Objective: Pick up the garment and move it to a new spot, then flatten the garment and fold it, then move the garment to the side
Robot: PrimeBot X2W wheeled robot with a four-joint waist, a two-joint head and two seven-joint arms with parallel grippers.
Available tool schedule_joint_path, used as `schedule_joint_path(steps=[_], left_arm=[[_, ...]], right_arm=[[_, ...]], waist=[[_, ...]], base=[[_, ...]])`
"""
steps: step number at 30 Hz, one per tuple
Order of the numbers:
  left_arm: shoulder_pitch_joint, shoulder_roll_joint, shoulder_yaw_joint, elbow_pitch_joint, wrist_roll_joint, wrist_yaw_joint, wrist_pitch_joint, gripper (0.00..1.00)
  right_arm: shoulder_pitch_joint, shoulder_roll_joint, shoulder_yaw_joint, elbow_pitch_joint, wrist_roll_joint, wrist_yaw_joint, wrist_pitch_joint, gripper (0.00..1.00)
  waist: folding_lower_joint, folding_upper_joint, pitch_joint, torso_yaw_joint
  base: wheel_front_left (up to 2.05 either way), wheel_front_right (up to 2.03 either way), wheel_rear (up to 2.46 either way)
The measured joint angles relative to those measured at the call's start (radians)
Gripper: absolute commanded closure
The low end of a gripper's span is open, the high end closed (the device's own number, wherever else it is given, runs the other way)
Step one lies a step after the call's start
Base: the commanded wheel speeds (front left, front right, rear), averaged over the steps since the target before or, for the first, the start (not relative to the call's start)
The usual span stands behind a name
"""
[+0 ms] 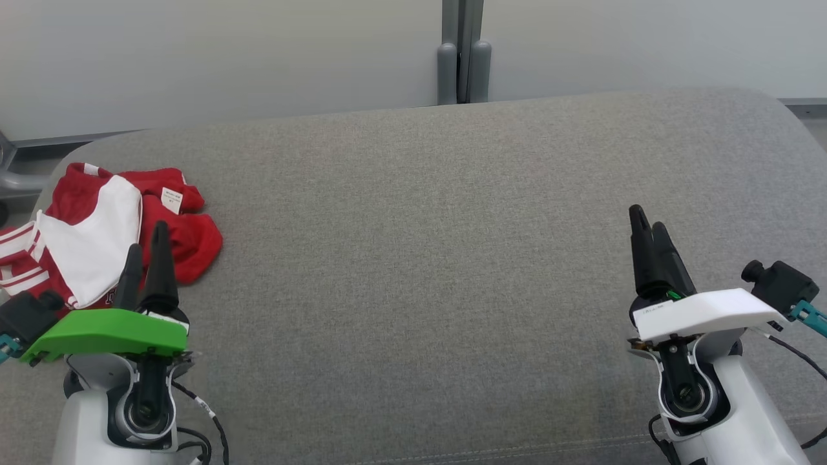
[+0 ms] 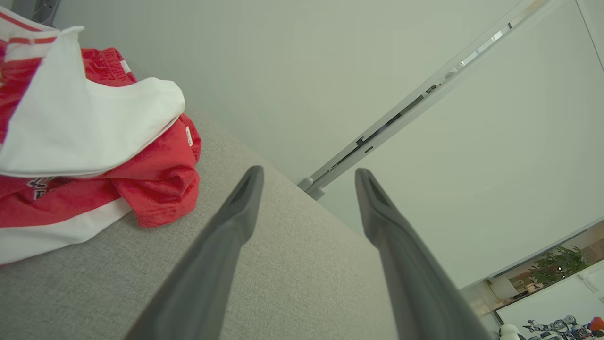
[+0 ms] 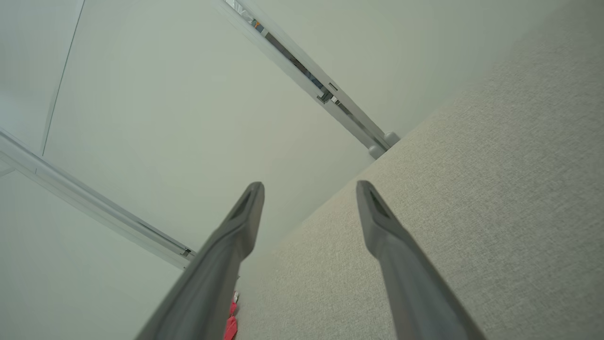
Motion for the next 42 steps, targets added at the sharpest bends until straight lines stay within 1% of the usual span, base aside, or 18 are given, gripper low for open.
schedule_joint_path(steps=[10,19,20,27,42], left_arm=[[0.036,0.026,-0.065,-0.021,0.194,0.035,-0.043,0.00],[0.061,0.036,-0.122,-0.023,0.327,0.056,-0.083,0.00],[0.066,0.041,-0.133,-0.026,0.354,0.061,-0.092,0.00],[0.079,0.045,-0.167,-0.029,0.399,0.058,-0.121,0.00],[0.098,0.057,-0.238,-0.017,0.535,0.051,-0.175,0.00]], right_arm=[[0.030,-0.011,0.019,-0.019,-0.203,0.000,-0.013,0.00],[0.053,-0.009,0.014,0.009,-0.341,0.000,-0.024,0.00],[0.053,-0.005,0.011,0.012,-0.371,0.000,-0.026,0.00],[0.071,0.003,0.002,0.018,-0.445,0.000,-0.035,0.00],[0.093,0.007,-0.018,0.021,-0.590,0.000,-0.053,0.00]], waist=[[0.0000,0.0000,-0.003,0.001],[0.0001,0.0000,-0.006,0.003],[0.0001,0.0000,-0.007,0.004],[0.0001,0.0000,-0.009,0.006],[0.0001,0.0000,-0.016,0.010]], base=[[0.00,0.00,0.00],[0.00,0.00,0.00],[0.00,0.00,0.00],[0.00,0.00,0.00],[0.00,0.00,0.00]])
